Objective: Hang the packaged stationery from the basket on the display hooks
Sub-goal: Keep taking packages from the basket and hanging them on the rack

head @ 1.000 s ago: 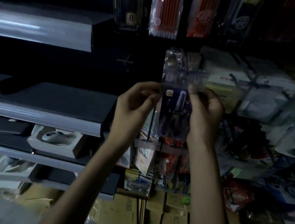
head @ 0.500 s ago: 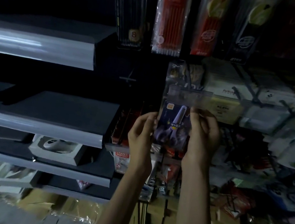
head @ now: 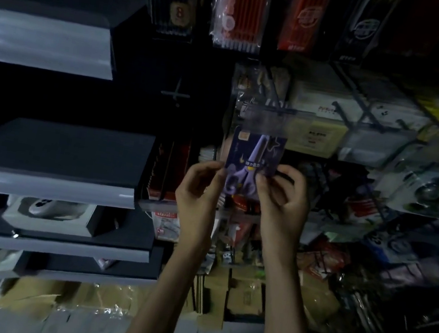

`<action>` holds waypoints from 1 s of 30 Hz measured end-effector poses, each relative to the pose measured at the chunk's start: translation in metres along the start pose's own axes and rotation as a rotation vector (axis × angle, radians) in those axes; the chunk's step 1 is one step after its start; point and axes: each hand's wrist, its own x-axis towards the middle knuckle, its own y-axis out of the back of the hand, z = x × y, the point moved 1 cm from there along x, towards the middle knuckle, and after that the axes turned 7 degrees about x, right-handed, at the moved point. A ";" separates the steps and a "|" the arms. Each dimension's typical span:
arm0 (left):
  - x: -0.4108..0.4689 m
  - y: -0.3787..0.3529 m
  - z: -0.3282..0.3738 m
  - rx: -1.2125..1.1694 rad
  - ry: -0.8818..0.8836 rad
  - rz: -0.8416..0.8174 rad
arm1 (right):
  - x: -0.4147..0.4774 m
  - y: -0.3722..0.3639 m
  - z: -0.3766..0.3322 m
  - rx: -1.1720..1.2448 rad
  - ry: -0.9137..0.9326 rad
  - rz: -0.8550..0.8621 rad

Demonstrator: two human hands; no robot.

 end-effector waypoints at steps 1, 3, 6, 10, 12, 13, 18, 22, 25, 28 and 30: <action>0.000 0.003 -0.001 0.047 -0.018 -0.025 | 0.001 0.002 0.002 -0.017 -0.002 -0.010; 0.002 0.010 -0.001 0.117 -0.026 -0.067 | 0.003 0.007 0.007 -0.058 -0.020 -0.045; 0.007 0.016 0.001 0.186 -0.014 -0.099 | 0.010 0.017 0.018 -0.127 -0.049 -0.106; 0.008 0.015 -0.003 0.248 -0.018 -0.099 | 0.016 0.024 0.023 -0.105 -0.093 -0.126; 0.006 0.014 -0.006 0.281 -0.022 -0.080 | 0.018 0.025 0.024 -0.058 -0.123 -0.113; 0.005 0.013 -0.008 0.303 -0.027 -0.069 | 0.020 0.025 0.025 -0.046 -0.136 -0.109; 0.003 0.010 -0.010 0.313 -0.019 -0.012 | 0.026 0.024 0.032 -0.062 -0.170 -0.108; 0.004 0.006 -0.008 0.321 -0.027 0.017 | 0.029 0.020 0.034 -0.060 -0.168 -0.095; 0.007 0.001 -0.009 0.325 -0.028 0.059 | 0.034 0.016 0.035 -0.043 -0.164 -0.076; 0.012 -0.003 -0.007 0.321 -0.049 0.099 | 0.038 0.012 0.036 -0.034 -0.131 -0.054; 0.016 -0.006 -0.006 0.316 -0.056 0.103 | 0.041 0.011 0.036 -0.024 -0.099 -0.047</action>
